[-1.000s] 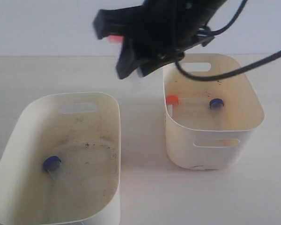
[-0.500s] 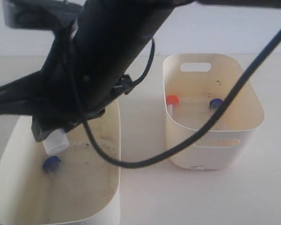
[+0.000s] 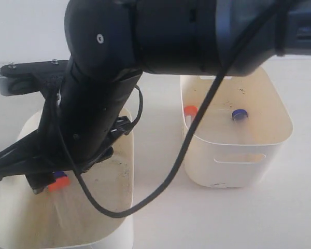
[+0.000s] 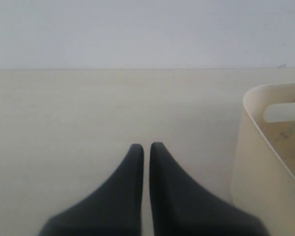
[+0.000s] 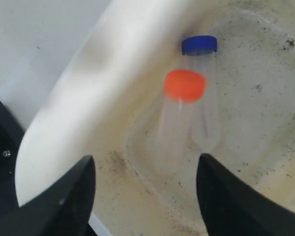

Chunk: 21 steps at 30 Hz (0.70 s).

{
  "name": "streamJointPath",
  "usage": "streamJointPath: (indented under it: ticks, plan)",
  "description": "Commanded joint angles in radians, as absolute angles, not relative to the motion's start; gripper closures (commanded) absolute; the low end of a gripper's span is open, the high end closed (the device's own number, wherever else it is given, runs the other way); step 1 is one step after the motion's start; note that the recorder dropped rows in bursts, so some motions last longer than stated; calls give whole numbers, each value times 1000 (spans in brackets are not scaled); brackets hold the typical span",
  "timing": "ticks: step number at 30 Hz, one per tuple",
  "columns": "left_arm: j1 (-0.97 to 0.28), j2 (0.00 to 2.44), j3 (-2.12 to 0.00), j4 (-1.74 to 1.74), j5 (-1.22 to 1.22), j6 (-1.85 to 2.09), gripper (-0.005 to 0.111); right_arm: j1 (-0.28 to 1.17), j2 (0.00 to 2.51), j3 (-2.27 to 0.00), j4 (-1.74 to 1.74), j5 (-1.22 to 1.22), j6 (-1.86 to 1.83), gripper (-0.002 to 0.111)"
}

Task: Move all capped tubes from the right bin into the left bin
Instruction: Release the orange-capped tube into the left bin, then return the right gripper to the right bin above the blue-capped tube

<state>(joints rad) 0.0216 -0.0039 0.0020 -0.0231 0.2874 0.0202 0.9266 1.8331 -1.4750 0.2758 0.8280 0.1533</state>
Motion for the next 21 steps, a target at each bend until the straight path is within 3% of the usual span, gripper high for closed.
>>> streamJointPath:
  ticks: [1,4,5,7,9,14,21]
  plan:
    - [25,0,0,-26,282,16,103,926,1826,-1478,216,828,164,49]
    - [25,0,0,-26,282,16,103,924,1792,-1478,-14,862,270,49]
    - [25,0,0,-26,282,16,103,907,1758,-1478,-204,918,366,56]
    - [25,0,0,-26,282,16,103,847,1709,-1478,-410,997,475,79]
    - [25,0,0,-26,282,16,103,760,1665,-1478,-465,1014,473,109]
    - [25,0,0,-26,282,16,103,486,1680,-1478,-328,999,464,108]
    - [25,0,0,-26,282,16,103,409,1775,-1478,-265,1025,446,108]
